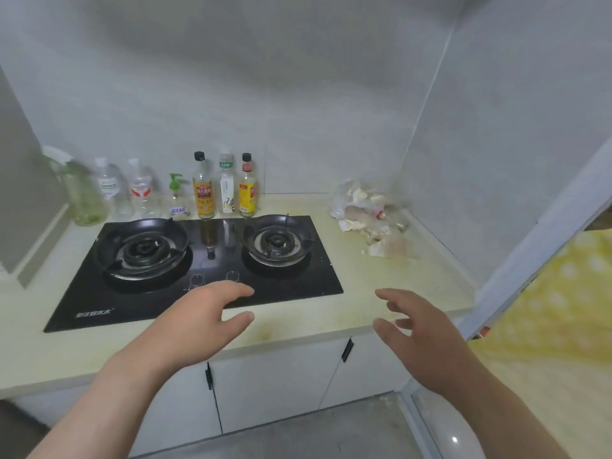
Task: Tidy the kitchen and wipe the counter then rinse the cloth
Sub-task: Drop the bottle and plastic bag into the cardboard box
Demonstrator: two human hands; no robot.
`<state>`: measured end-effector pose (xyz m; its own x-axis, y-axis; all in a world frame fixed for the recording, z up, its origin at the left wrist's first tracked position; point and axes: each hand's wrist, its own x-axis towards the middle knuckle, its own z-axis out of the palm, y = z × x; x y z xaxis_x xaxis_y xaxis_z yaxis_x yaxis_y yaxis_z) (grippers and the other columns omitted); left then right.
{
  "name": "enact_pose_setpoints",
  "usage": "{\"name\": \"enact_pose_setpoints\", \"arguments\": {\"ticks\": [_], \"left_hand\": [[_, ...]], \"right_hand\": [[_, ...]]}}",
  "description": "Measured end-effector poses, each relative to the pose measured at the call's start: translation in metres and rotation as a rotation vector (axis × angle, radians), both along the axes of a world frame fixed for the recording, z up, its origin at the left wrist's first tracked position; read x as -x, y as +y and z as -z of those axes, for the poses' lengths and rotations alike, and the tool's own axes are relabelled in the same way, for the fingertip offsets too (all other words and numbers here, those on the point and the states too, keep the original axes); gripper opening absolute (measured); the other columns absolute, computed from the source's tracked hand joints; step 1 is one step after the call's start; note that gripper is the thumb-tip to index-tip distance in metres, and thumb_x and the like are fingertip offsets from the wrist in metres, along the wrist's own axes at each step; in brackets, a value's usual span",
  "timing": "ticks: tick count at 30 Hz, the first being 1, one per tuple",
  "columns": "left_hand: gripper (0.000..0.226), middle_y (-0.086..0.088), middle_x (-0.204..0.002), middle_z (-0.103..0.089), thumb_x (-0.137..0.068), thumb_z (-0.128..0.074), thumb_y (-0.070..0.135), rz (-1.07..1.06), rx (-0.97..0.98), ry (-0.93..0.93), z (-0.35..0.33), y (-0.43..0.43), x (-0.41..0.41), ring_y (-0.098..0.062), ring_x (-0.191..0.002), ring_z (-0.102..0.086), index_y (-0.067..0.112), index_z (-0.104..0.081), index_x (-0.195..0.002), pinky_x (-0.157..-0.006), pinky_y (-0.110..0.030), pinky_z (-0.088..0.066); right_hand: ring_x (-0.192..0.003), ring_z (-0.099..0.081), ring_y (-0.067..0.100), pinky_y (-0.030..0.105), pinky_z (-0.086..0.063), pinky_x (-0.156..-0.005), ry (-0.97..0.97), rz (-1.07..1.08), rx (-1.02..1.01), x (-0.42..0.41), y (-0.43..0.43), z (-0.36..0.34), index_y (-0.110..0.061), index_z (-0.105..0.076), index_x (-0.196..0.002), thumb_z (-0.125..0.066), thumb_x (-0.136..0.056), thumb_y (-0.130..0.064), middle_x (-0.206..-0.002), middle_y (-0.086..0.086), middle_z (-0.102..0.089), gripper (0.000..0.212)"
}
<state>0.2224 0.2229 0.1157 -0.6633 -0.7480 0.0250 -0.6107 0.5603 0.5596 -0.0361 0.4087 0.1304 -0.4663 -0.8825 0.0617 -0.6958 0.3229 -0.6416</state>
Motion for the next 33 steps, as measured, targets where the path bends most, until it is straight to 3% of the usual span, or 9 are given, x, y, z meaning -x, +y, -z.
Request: {"name": "enact_pose_setpoints", "arguments": {"ticks": [7, 10, 16, 19, 33], "left_hand": [[0.043, 0.021, -0.135, -0.053, -0.092, -0.06, 0.042, 0.08, -0.008, -0.032, 0.003, -0.038, 0.055, -0.001, -0.121, -0.049, 0.036, -0.054, -0.134, -0.1, -0.021, -0.041], [0.043, 0.022, -0.136, -0.052, -0.092, -0.059, 0.042, 0.114, 0.006, -0.042, 0.001, -0.046, 0.083, 0.0, -0.122, -0.048, 0.036, -0.053, -0.135, -0.098, -0.017, -0.039], [0.044, 0.019, -0.138, -0.051, -0.093, -0.059, 0.04, 0.113, 0.018, -0.043, -0.006, -0.056, 0.142, -0.004, -0.125, -0.049, 0.035, -0.052, -0.136, -0.1, -0.019, -0.039], [0.045, 0.02, -0.139, -0.051, -0.093, -0.06, 0.039, 0.103, 0.032, -0.034, -0.009, -0.057, 0.178, 0.001, -0.124, -0.048, 0.033, -0.052, -0.137, -0.1, -0.015, -0.036], [0.042, 0.026, -0.128, -0.049, -0.093, -0.06, 0.039, -0.005, -0.026, 0.031, -0.005, -0.034, 0.341, 0.004, -0.117, -0.045, 0.035, -0.053, -0.134, -0.101, -0.019, -0.038]], "right_hand": [[-0.108, -0.05, -0.005, 0.014, -0.038, -0.089, -0.076, 0.085, -0.047, 0.035, -0.019, 0.001, -0.047, -0.046, -0.128, -0.059, -0.095, -0.035, -0.116, -0.035, -0.042, 0.038], [-0.102, -0.048, -0.012, 0.009, -0.037, -0.081, -0.071, 0.11, -0.029, 0.058, -0.023, 0.0, -0.048, -0.046, -0.126, -0.06, -0.095, -0.035, -0.111, -0.041, -0.038, 0.037], [-0.099, -0.049, -0.01, 0.009, -0.037, -0.078, -0.092, 0.123, -0.022, 0.117, -0.035, 0.003, -0.049, -0.046, -0.126, -0.059, -0.095, -0.036, -0.112, -0.035, -0.043, 0.036], [-0.101, -0.051, -0.004, 0.014, -0.038, -0.079, -0.11, 0.131, -0.029, 0.158, -0.038, 0.005, -0.049, -0.047, -0.129, -0.06, -0.094, -0.039, -0.118, -0.023, -0.048, 0.039], [-0.11, -0.055, 0.006, 0.022, -0.041, -0.087, -0.21, 0.022, -0.064, 0.334, -0.05, 0.016, -0.055, -0.047, -0.125, -0.06, -0.093, -0.039, -0.125, -0.019, -0.051, 0.038]]}}
